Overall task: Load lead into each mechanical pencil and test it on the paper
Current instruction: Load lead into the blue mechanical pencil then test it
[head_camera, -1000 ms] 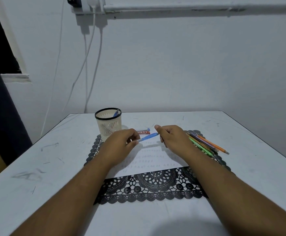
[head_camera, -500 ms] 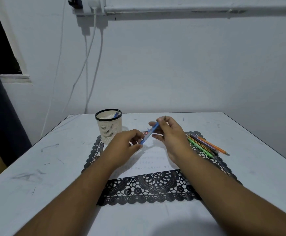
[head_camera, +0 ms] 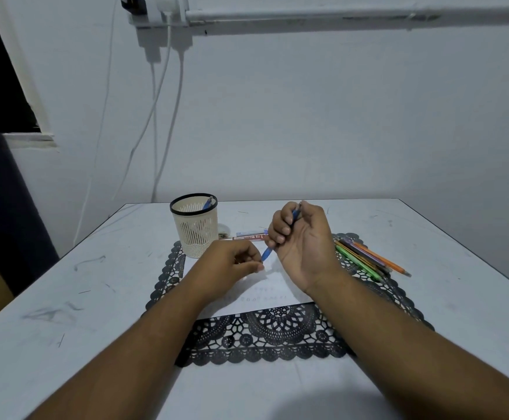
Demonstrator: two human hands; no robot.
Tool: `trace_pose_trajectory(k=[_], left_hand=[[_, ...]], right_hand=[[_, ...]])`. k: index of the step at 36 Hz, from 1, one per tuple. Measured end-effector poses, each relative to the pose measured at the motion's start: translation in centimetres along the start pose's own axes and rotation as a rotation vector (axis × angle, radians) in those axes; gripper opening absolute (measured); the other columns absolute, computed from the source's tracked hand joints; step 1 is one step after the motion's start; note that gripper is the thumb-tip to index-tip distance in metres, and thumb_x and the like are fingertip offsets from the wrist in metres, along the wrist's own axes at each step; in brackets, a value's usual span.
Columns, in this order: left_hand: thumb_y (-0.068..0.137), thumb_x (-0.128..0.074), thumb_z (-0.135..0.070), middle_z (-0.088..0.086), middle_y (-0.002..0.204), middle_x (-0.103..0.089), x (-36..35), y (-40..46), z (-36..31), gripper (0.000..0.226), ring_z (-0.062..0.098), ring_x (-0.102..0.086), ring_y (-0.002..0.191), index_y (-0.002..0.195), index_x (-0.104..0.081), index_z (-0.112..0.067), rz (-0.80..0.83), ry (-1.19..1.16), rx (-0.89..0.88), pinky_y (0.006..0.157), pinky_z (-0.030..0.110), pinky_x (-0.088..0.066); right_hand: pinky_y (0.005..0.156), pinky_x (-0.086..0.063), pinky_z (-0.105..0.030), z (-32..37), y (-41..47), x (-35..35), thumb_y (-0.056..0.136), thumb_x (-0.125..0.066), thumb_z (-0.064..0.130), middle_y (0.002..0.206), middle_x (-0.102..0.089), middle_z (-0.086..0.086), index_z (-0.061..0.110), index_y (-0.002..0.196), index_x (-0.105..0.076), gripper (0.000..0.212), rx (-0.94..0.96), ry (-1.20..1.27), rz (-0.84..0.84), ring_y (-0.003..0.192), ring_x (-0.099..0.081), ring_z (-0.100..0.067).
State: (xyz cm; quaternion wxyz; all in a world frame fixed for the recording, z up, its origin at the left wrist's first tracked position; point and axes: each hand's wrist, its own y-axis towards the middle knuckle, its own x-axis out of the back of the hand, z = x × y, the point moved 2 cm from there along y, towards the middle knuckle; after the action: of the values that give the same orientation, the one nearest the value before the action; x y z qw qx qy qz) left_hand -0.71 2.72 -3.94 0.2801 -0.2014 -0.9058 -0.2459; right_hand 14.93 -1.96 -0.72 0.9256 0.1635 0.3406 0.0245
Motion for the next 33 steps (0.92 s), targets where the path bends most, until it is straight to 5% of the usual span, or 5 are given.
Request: trace_pose_trajectory(k=[33], left_hand=[[0.092, -0.076, -0.016, -0.009, 0.079, -0.072, 0.23, -0.24, -0.55, 0.004, 0.002, -0.060, 0.071, 0.088, -0.077, -0.017, -0.040, 0.110, -0.108, 0.064, 0.014, -0.045]], right_hand=[[0.061, -0.021, -0.036, 0.15, -0.05, 0.12, 0.079, -0.052, 0.037, 0.060, -0.025, -0.001, 0.017, 0.062, -0.038, 0.030, 0.055, -0.015, 0.123, 0.062, -0.016, -0.020]])
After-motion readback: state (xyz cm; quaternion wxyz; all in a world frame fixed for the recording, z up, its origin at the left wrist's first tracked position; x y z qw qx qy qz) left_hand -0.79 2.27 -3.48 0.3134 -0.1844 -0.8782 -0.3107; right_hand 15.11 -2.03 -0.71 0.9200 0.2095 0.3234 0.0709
